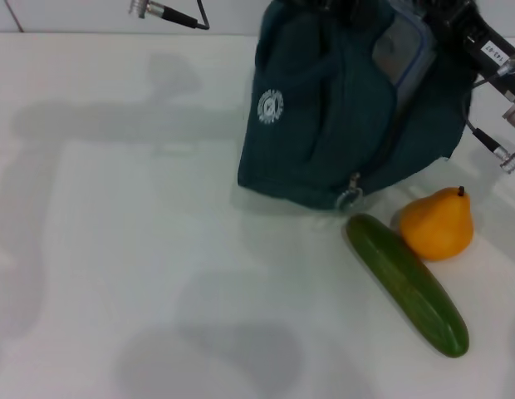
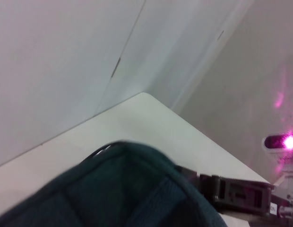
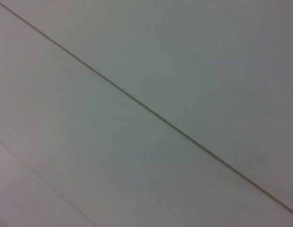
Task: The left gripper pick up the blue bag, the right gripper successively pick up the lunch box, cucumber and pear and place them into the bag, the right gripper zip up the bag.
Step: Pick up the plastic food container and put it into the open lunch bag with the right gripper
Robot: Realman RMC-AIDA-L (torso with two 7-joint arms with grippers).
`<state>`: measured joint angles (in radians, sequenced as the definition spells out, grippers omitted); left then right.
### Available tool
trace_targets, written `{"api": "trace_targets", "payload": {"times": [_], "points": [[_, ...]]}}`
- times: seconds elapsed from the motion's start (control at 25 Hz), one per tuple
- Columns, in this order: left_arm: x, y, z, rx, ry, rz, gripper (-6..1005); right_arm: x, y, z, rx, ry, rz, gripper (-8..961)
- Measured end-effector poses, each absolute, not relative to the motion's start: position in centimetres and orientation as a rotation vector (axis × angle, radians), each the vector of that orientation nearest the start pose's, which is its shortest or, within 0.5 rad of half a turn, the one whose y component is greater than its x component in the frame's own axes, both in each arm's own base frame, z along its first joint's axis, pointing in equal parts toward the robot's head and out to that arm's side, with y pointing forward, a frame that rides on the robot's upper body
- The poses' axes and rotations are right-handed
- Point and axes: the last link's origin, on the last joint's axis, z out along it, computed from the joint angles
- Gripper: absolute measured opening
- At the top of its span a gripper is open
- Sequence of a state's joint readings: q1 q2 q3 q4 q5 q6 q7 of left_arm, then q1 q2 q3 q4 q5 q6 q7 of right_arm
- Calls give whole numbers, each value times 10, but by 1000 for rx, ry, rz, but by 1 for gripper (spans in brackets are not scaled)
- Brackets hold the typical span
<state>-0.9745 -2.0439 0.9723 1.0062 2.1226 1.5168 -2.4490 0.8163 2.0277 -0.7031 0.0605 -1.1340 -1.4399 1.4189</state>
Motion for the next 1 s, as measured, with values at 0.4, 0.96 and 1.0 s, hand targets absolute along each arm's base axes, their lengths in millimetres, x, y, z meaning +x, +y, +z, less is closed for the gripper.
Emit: {"api": "trace_targets", "payload": {"times": [0.4, 0.96, 1.0], "points": [[-58, 420, 25, -2829, -970, -411, 36, 184, 399, -28, -2058, 1277, 1586, 172], [-64, 424, 26, -2802, -939, -416, 37, 188, 407, -21, -2060, 1223, 1536, 242], [-64, 425, 26, -2799, -936, -415, 36, 193, 405, -19, -2042, 1216, 1533, 267]]}}
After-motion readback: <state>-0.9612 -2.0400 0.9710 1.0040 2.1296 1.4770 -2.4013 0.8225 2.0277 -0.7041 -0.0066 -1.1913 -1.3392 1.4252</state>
